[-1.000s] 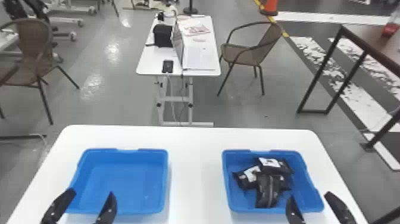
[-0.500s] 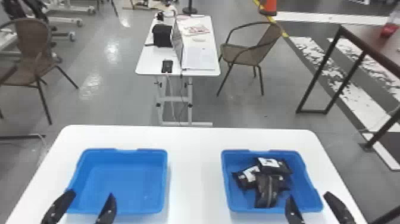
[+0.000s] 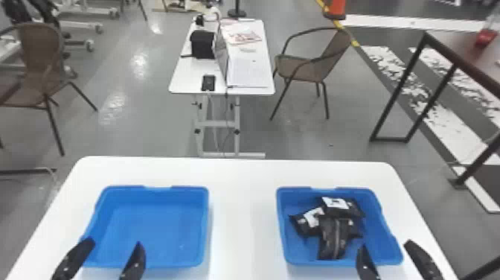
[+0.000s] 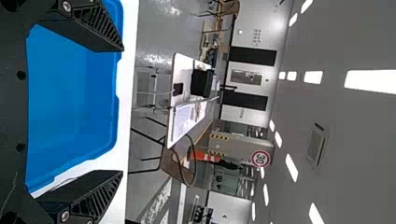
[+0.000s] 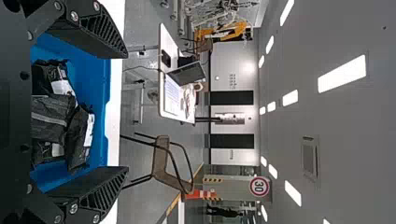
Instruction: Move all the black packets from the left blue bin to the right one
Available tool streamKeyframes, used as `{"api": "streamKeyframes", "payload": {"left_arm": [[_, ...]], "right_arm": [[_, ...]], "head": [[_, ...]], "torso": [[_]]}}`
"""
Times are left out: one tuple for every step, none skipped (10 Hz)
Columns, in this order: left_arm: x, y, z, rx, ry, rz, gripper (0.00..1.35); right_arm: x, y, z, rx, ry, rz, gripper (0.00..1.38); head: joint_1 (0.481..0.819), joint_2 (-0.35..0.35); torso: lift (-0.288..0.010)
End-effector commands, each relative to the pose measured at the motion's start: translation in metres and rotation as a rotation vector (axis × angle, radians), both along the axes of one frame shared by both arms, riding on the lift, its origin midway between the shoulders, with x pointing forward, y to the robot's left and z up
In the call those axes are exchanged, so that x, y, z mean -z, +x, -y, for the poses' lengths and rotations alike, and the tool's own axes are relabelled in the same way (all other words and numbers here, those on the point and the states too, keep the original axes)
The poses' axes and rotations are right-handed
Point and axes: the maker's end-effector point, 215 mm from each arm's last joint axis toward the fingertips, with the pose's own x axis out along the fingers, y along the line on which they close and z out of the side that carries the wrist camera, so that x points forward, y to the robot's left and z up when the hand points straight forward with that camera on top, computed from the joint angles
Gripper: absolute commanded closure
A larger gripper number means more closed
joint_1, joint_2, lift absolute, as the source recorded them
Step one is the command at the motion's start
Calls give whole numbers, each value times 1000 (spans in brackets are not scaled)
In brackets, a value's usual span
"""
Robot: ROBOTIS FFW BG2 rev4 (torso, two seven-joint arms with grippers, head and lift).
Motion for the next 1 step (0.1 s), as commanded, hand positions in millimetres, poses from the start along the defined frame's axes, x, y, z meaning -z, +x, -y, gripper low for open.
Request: {"api": "streamKeyframes", "payload": {"left_arm": [[1,0,0,-1,-4,-2,96]], "right_arm": [[0,0,0,1,1,0,173]], "head": [[695,-85]], "torso": [[0]]}}
